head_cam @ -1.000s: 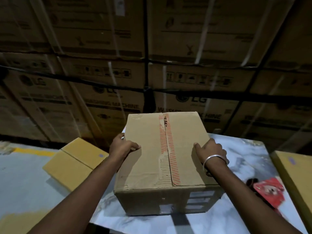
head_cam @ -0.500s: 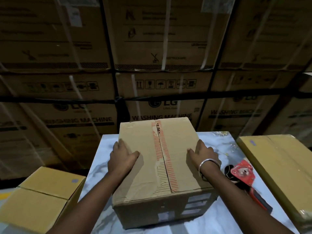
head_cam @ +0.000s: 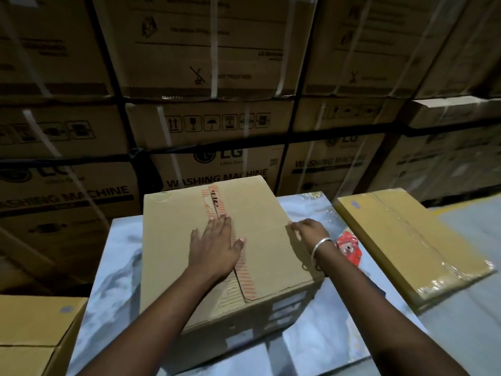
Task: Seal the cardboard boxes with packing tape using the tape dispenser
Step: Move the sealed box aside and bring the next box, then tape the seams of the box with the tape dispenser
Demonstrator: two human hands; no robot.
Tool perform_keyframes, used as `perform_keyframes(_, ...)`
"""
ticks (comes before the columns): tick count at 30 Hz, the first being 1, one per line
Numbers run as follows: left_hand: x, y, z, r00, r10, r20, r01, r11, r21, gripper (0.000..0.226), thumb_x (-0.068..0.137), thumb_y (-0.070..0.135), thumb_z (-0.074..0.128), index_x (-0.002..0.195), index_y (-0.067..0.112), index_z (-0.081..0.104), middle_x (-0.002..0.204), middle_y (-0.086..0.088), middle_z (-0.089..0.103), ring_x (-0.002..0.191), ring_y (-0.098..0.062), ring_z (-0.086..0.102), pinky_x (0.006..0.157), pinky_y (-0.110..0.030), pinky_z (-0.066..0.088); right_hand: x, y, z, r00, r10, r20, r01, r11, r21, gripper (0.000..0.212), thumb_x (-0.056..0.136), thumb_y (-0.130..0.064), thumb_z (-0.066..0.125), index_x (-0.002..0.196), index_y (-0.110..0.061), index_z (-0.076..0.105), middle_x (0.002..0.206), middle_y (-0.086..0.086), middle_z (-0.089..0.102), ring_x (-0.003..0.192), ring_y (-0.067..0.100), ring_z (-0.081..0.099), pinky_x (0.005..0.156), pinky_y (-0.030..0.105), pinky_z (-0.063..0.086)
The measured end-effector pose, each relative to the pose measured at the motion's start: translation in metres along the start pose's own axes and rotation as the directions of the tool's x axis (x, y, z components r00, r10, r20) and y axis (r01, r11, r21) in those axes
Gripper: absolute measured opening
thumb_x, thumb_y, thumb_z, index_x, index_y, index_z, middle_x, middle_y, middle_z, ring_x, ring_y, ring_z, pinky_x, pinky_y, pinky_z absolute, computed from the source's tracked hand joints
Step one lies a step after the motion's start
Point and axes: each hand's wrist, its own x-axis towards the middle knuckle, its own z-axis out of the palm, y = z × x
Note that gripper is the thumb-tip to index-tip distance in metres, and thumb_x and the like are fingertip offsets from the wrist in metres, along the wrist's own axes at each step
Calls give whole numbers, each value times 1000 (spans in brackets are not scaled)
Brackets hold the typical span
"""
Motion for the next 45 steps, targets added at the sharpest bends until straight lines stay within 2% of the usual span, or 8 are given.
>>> perform_keyframes(2,0,2,2,1000,-11,0,11,1000,15,70,101,57,23,160,23,5,168,5,4,154,-18,4,122,-52,4,17,25,-11,992,123,-20,-119,983,140,33,90,-35,65,99,-4,68,69,12,63,67,31,60,65,38,47)
perform_keyframes(4,-1,3,4,1000,-19,1,19,999,34,69,102,56,21,160,23,3,168,5,2,154,-18,3,122,-52,4,27,55,-20,982,120,-145,-126,991,-32,30,90,-29,64,88,0,68,66,12,60,70,35,59,66,36,43)
perform_keyframes(9,-2,4,8,1000,-27,6,26,996,89,69,102,57,16,160,24,0,168,6,-3,154,-17,0,122,-52,5,46,129,-48,894,192,-404,-319,907,-276,38,88,-27,69,119,-5,62,119,21,65,111,41,62,94,45,50)
perform_keyframes(12,-4,4,10,1000,-30,-7,31,994,106,68,102,57,15,161,24,1,168,6,-1,154,-16,1,122,-51,6,60,167,-64,899,257,-356,-389,842,-373,58,84,-30,70,133,-9,47,137,17,51,129,37,49,106,46,41)
perform_keyframes(18,-7,7,12,997,-59,-56,63,996,70,75,95,65,14,160,27,10,167,8,7,154,-14,7,121,-49,10,93,194,-81,906,342,-251,-422,788,-448,41,89,-31,61,126,-18,48,134,10,53,132,32,45,108,56,30)
perform_keyframes(28,-7,7,12,994,-101,-37,103,992,73,80,90,71,9,159,32,8,167,9,9,153,-11,7,121,-48,10,107,205,-78,986,123,-113,-162,865,-474,44,97,-46,59,117,-7,62,117,19,64,112,40,61,89,45,52)
perform_keyframes(40,-9,20,4,987,-136,84,122,981,150,63,105,53,14,160,27,-5,167,11,-7,153,-10,-7,122,-47,-1,89,68,-27,991,-125,55,119,987,106,61,100,-63,40,89,-9,65,80,19,66,76,40,65,68,51,55)
perform_keyframes(45,-6,17,2,988,-123,95,105,979,172,70,100,60,9,160,27,-2,167,11,-5,153,-11,-3,122,-46,3,66,-20,-27,960,-237,150,183,934,307,52,102,-52,48,101,-1,58,79,11,61,58,24,55,50,30,40)
